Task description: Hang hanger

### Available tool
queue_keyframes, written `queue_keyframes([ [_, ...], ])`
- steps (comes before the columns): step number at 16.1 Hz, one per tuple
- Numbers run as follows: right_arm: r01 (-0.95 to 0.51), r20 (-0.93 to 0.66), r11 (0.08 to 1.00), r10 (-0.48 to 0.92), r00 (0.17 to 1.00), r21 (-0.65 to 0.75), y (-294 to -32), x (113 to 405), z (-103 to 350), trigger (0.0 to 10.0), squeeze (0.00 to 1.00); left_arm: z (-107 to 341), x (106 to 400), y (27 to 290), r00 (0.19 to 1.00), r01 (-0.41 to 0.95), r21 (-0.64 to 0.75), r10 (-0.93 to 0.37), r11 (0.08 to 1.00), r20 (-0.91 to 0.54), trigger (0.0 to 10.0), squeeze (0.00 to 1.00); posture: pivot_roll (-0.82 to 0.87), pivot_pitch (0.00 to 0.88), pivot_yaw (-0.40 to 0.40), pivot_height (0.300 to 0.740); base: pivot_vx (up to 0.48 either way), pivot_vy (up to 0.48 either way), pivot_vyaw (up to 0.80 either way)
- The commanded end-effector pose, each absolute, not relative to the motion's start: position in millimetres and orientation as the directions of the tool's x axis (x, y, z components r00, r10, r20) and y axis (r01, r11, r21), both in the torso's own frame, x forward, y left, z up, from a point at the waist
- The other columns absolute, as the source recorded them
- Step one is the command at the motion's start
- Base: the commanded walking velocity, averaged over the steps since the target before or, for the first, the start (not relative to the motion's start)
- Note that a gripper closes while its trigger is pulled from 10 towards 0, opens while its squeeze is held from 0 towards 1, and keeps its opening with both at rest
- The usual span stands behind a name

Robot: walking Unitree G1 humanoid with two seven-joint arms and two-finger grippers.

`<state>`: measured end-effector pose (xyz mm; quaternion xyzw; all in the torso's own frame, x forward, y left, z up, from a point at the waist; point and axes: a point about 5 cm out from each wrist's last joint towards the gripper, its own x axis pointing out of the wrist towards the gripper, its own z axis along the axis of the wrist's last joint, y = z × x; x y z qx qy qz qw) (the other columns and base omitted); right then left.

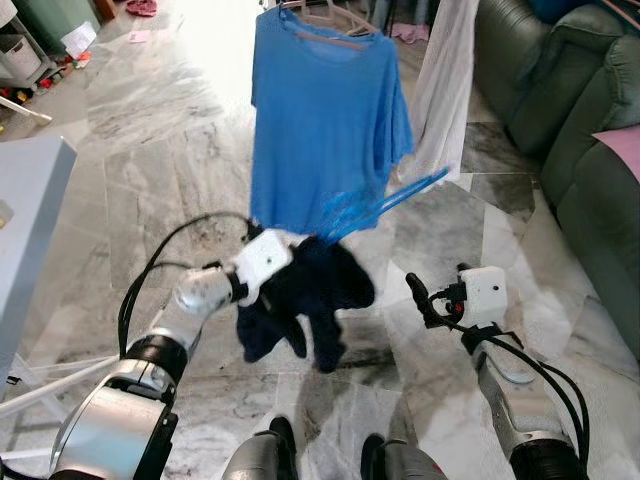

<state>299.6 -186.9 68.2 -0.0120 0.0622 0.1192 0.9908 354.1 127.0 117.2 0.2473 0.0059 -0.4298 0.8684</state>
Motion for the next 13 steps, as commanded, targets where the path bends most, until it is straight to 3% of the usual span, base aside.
queue_keyframes([
  [1, -0.258, -0.166, 0.962, 0.27, 0.948, 0.093, -187, 293, 60, 10.0, 0.6, 128, 355, 126, 0.612, 0.751, 0.438, -0.771, 0.495, -0.177, 0.0, 0.0, -0.13, 0.222, 0.068, 0.74, 0.0, 0.0, 0.0],
  [2, -0.248, -0.145, 0.959, 0.267, 0.953, 0.137, -187, 292, 60, 10.0, 1.0, 131, 354, 124, 0.595, 0.76, 0.432, -0.787, 0.486, -0.162, 0.0, 0.0, -0.13, 0.227, 0.068, 0.74, 0.0, 0.0, 0.0],
  [4, -0.25, -0.176, 0.964, 0.262, 0.949, 0.084, -186, 292, 54, 10.0, 1.0, 133, 350, 119, 0.558, 0.785, 0.397, -0.821, 0.475, -0.122, 0.0, 0.0, -0.13, 0.231, 0.069, 0.74, 0.0, 0.0, 0.0],
  [5, -0.261, -0.195, 0.96, 0.276, 0.941, 0.1, -185, 293, 52, 10.0, 0.0, 132, 347, 116, 0.535, 0.801, 0.383, -0.837, 0.459, -0.116, 0.0, 0.0, -0.13, 0.231, 0.066, 0.74, 0.0, 0.0, 0.0],
  [8, -0.301, -0.222, 0.945, 0.322, 0.92, 0.124, -182, 296, 52, 10.0, 0.0, 133, 340, 109, 0.468, 0.843, 0.348, -0.879, 0.411, -0.095, 0.0, 0.0, -0.13, 0.233, 0.063, 0.74, 0.0, 0.0, 0.0],
  [13, -0.36, -0.273, 0.921, 0.388, 0.88, 0.149, -171, 306, 49, 10.0, 0.0, 147, 337, 103, 0.431, 0.856, 0.333, -0.901, 0.396, -0.036, 0.0, 0.0, -0.14, 0.231, 0.046, 0.74, 0.0, 0.0, 0.0],
])
